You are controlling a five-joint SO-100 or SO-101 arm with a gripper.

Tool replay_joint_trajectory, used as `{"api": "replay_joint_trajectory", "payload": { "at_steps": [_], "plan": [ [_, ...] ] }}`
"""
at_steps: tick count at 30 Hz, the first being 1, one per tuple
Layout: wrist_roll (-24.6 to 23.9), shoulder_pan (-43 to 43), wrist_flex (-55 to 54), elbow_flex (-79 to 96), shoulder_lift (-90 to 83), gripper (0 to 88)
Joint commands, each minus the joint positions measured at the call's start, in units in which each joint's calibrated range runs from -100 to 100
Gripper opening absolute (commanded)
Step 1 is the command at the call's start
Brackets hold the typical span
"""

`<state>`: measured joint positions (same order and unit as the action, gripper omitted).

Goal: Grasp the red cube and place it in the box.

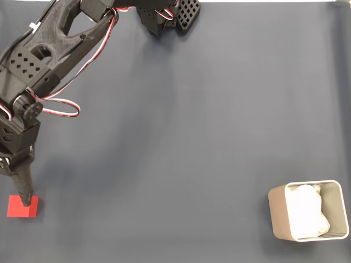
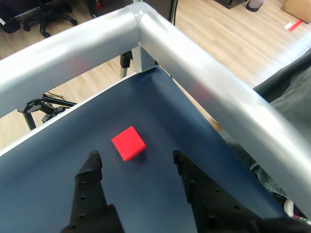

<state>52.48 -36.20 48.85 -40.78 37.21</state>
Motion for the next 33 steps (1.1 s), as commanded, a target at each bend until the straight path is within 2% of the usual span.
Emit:
{"api": "replay_joint_trajectory", "payload": {
  "at_steps": [1, 11, 33],
  "plan": [
    [0.44, 1.19, -1.06, -2.47, -0.38, 34.6],
    [0.73, 2.47, -4.58, -2.74, 2.04, 37.9],
    [-0.05, 4.24, -9.01, -9.77, 10.36, 39.0]
  ]
}}
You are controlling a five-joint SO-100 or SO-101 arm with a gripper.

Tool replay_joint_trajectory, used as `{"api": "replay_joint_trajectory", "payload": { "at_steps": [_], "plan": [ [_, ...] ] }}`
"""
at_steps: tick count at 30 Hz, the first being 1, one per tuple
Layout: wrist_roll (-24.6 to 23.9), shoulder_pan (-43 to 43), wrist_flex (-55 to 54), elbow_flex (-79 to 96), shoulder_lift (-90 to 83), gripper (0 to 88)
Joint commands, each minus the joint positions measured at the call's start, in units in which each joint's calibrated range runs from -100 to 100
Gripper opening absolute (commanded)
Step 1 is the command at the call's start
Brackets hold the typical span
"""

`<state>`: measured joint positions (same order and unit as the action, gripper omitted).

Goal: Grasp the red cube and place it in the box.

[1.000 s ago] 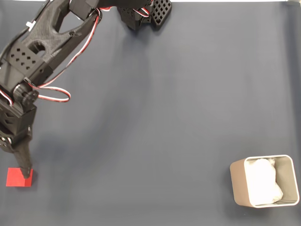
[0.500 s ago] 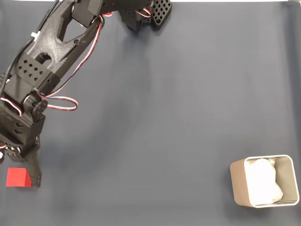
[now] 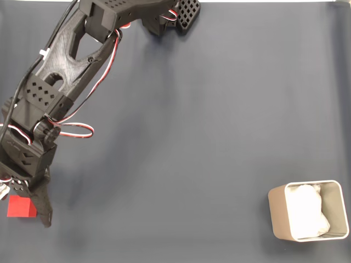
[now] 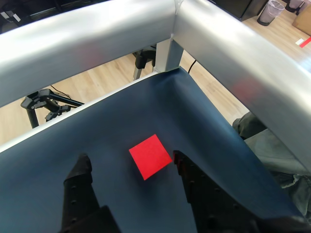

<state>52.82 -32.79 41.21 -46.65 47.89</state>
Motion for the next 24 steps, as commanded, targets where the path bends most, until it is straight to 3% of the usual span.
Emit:
{"api": "replay_joint_trajectory", "payload": {
  "at_steps": [1, 24],
  "plan": [
    [-0.44, 0.83, -1.37, -4.53, 0.11, 39.0],
    [0.05, -1.44, -3.26, -9.46, 5.57, 39.4]
  ]
}}
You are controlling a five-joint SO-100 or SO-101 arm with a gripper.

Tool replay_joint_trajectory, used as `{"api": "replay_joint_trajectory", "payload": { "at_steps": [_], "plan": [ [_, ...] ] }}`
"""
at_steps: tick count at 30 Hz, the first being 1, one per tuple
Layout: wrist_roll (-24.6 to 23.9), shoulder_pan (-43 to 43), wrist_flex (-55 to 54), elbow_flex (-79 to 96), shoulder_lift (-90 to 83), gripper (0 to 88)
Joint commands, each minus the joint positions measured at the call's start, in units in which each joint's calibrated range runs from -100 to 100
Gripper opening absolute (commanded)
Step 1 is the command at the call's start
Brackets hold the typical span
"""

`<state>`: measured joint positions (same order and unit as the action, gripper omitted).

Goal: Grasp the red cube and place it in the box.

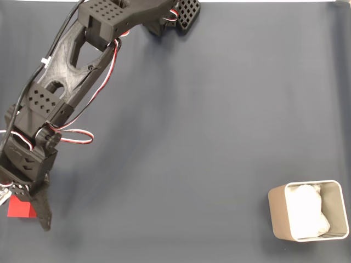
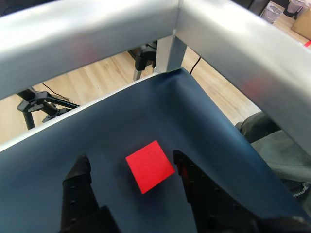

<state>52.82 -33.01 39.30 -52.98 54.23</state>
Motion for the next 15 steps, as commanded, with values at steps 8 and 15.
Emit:
{"api": "replay_joint_trajectory", "payload": {
  "at_steps": [8, 15],
  "plan": [
    [0.24, -2.07, -1.84, -3.86, 0.36, 39.6],
    [0.44, -2.07, -1.68, -3.77, 0.62, 39.6]
  ]
}}
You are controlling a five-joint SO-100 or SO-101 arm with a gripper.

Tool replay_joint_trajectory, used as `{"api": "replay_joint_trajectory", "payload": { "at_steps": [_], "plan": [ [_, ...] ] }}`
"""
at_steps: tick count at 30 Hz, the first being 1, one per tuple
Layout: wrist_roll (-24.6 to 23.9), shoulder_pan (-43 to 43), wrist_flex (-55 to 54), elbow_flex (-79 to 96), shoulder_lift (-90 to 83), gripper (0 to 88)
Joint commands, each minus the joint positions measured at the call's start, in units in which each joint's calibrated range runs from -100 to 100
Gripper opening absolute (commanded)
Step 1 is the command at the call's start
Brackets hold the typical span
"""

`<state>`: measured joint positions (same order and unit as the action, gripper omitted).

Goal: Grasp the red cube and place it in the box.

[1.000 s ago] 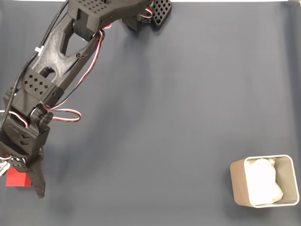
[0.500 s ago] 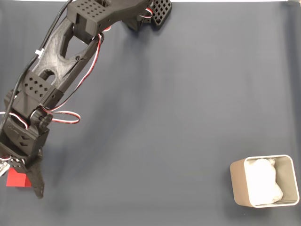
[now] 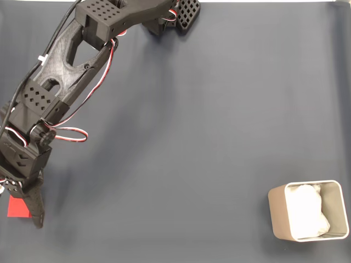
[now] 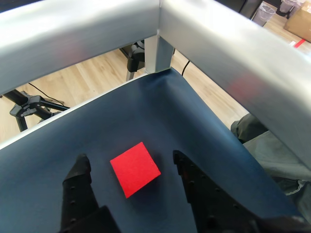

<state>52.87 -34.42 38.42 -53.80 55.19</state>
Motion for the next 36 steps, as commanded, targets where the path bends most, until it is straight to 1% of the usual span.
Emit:
{"api": "replay_joint_trajectory", "payload": {
  "at_steps": [1, 16, 36],
  "plan": [
    [0.39, -0.59, -0.64, -2.86, -0.34, 39.6],
    [0.59, 1.32, 0.35, 1.88, -1.90, 39.7],
    [0.83, 2.25, 1.41, 2.79, -1.90, 39.9]
  ]
}}
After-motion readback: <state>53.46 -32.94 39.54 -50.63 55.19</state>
